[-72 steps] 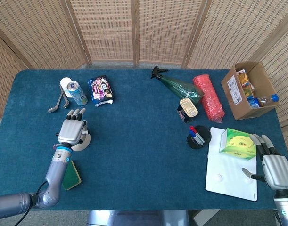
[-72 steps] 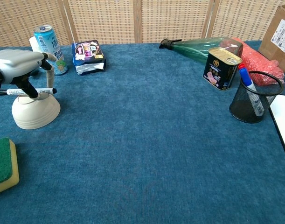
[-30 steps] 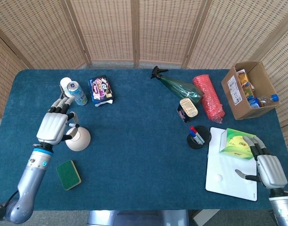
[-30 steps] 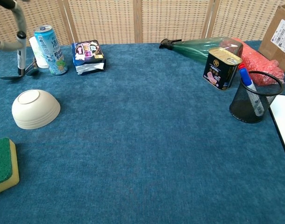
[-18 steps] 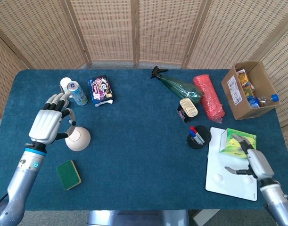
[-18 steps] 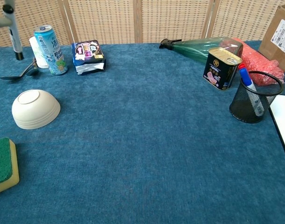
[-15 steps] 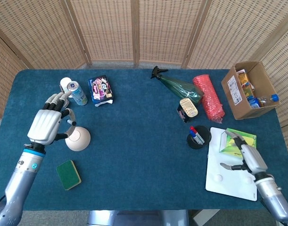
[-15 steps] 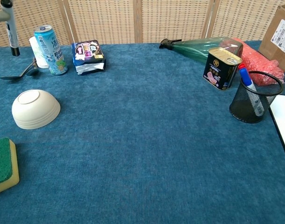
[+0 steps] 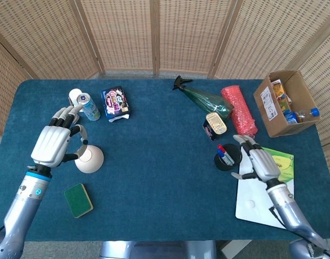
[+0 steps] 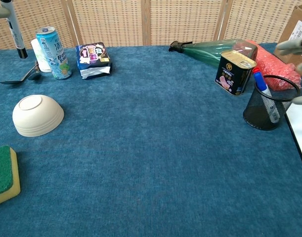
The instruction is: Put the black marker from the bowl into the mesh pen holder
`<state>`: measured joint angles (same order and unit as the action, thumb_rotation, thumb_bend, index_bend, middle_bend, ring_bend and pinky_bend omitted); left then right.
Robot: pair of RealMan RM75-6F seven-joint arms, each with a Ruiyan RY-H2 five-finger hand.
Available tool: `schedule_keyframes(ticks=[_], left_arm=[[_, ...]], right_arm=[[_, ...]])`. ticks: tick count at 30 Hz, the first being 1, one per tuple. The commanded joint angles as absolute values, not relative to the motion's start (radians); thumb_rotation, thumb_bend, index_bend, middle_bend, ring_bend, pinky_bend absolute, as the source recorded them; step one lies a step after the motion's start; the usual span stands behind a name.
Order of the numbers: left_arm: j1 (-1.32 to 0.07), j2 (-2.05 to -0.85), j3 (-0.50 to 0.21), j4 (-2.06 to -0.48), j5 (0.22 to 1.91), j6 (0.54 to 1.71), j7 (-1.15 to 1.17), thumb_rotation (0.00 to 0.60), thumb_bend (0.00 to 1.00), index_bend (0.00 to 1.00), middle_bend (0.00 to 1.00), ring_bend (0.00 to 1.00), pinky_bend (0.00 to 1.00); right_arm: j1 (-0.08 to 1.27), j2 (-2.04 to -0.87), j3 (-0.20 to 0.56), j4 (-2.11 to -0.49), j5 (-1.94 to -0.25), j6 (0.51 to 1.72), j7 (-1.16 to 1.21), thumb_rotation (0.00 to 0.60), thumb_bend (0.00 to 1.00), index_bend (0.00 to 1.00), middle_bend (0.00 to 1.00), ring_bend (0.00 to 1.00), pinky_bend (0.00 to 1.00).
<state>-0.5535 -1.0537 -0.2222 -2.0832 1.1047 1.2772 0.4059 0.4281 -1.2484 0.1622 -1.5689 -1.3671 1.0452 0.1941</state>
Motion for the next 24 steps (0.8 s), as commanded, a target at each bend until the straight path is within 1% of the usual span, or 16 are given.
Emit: schedule_keyframes(ticks=[1, 4, 9, 12, 15, 16, 17, 18, 20, 22, 24], left_arm=[[-0.553, -1.053, -0.222, -2.081, 1.105, 1.275, 0.403, 0.6, 0.39, 0.54, 0.0, 0.0, 0.09], [-0.553, -1.052, -0.224, -2.078, 1.105, 1.275, 0.399, 0.6, 0.39, 0.54, 0.0, 0.0, 0.09], [-0.555, -1.047, -0.225, -2.074, 1.107, 1.267, 0.387, 0.6, 0.39, 0.54, 0.0, 0.0, 0.09], [-0.556, -1.049, -0.224, -2.071, 1.111, 1.262, 0.379, 0.6, 0.39, 0.54, 0.0, 0.0, 0.09], [-0.556, -1.054, -0.221, -2.068, 1.115, 1.262, 0.381, 0.6, 0.39, 0.54, 0.0, 0.0, 0.09], [-0.556, -1.055, -0.221, -2.068, 1.116, 1.263, 0.381, 0.6, 0.39, 0.54, 0.0, 0.0, 0.09], [-0.556, -1.056, -0.221, -2.067, 1.115, 1.263, 0.381, 0.6, 0.39, 0.54, 0.0, 0.0, 0.09], [-0.556, -1.056, -0.222, -2.066, 1.115, 1.264, 0.382, 0.6, 0.39, 0.54, 0.0, 0.0, 0.09], [-0.557, -1.056, -0.223, -2.065, 1.114, 1.265, 0.381, 0.6, 0.39, 0.54, 0.0, 0.0, 0.09], [-0.558, -1.057, -0.224, -2.063, 1.112, 1.264, 0.381, 0.6, 0.39, 0.54, 0.0, 0.0, 0.09], [-0.558, -1.058, -0.223, -2.063, 1.113, 1.263, 0.382, 0.6, 0.39, 0.54, 0.0, 0.0, 0.09]], right_arm=[[0.463, -1.283, 0.178, -1.563, -1.324, 1.009, 0.14, 0.6, 0.0, 0.0, 0.0, 0.0, 0.19], [0.488, -1.313, 0.184, -1.546, -1.285, 0.976, 0.105, 0.6, 0.0, 0.0, 0.0, 0.0, 0.19], [0.506, -1.336, 0.186, -1.531, -1.25, 0.96, 0.072, 0.6, 0.0, 0.0, 0.0, 0.0, 0.19], [0.512, -1.355, 0.188, -1.517, -1.241, 0.964, 0.059, 0.6, 0.0, 0.0, 0.0, 0.0, 0.23], [0.519, -1.377, 0.191, -1.49, -1.229, 0.961, 0.064, 0.6, 0.0, 0.0, 0.0, 0.0, 0.3], [0.519, -1.385, 0.192, -1.481, -1.232, 0.965, 0.074, 0.6, 0.0, 0.0, 0.03, 0.01, 0.33], [0.518, -1.393, 0.192, -1.47, -1.238, 0.972, 0.085, 0.6, 0.0, 0.03, 0.07, 0.04, 0.38], [0.516, -1.399, 0.192, -1.461, -1.244, 0.98, 0.091, 0.6, 0.0, 0.07, 0.14, 0.09, 0.43], [0.51, -1.415, 0.188, -1.439, -1.261, 1.0, 0.109, 0.6, 0.0, 0.13, 0.22, 0.16, 0.49], [0.506, -1.429, 0.178, -1.414, -1.279, 1.007, 0.135, 0.6, 0.0, 0.18, 0.26, 0.2, 0.51], [0.501, -1.449, 0.17, -1.38, -1.296, 1.02, 0.158, 0.6, 0.0, 0.26, 0.31, 0.24, 0.52]])
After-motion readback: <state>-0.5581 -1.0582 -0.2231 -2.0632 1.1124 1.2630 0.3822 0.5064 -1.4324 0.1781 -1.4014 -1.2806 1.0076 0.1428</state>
